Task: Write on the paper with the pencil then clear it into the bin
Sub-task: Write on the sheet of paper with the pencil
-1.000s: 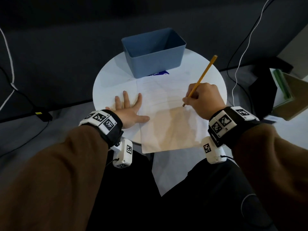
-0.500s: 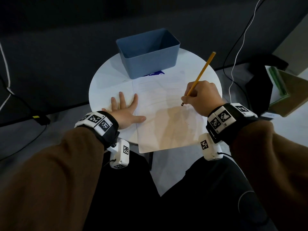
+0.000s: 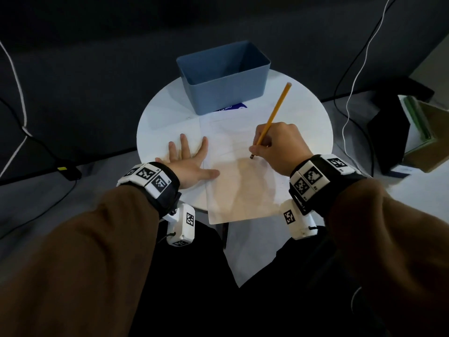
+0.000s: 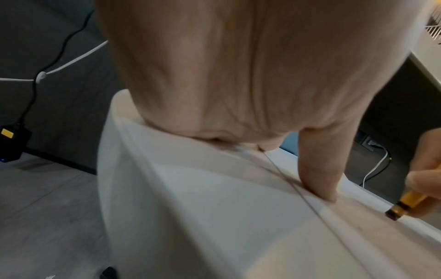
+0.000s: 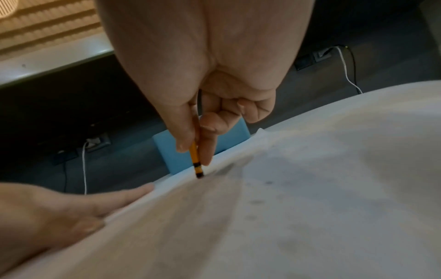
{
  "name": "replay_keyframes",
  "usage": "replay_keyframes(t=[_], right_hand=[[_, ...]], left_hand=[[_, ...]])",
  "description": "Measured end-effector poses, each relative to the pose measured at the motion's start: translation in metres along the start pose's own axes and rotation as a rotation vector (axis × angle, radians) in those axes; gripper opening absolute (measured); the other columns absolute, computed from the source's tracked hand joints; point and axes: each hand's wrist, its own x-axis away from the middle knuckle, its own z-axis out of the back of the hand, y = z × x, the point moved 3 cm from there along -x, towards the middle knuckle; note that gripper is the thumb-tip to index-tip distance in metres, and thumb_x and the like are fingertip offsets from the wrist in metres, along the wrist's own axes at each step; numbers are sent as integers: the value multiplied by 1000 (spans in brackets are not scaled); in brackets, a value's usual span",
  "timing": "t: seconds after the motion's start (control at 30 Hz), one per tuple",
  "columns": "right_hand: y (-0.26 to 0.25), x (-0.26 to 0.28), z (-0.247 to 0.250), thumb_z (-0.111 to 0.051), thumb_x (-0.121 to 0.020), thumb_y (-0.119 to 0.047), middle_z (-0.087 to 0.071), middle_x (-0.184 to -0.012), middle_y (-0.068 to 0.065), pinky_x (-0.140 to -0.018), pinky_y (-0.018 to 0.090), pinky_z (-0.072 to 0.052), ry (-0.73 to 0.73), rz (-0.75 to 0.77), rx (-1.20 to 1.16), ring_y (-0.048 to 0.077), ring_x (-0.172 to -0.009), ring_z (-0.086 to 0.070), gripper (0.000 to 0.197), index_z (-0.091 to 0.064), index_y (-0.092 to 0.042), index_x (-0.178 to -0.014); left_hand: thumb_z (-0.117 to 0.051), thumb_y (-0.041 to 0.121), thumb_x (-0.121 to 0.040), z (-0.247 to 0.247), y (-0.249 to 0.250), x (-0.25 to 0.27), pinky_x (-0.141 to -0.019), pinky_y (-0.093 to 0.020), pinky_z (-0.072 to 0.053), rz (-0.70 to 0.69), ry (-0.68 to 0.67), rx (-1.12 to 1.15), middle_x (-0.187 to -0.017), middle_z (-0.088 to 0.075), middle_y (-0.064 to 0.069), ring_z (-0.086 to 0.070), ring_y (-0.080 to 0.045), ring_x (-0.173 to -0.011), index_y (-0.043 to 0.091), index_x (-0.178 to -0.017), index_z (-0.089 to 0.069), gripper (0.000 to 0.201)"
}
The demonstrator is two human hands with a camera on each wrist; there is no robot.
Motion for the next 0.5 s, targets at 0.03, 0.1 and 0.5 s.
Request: replay_keyframes(t=[0.03,0.1,0.5], right_hand=[[2,0,-1,-74,-91,-22,-65,-69,-6,-59,12,-36,-9,-2,20,4,-67,-57,20,-64,-20,-74],[12,2,9,-74,-91,-21,-62,-70,-7,-59,13,-35,17,-45,50,3,-67,-55,22,-61,-22,-73],[-6,3,-2,-74,-91,-22,-64,-70,-7,-59,13,-36,3,-4,20,3,-66,-56,22,-62,-21,-73]], left_hand=[[-45,72,-90,0,0,0,-113,-69,8,0,1,-3,-155,42,-5,32,-34,-145,50,-150,21,92],[-45,72,-90,1,0,-1,-113,-69,7,6,1,-11,-155,42,-5,32,-34,-145,49,-150,22,92],[-45,72,-91,-1,-2,0,-114,-69,7,2,8,-1,-156,41,-4,32,-34,-146,50,-151,20,91]])
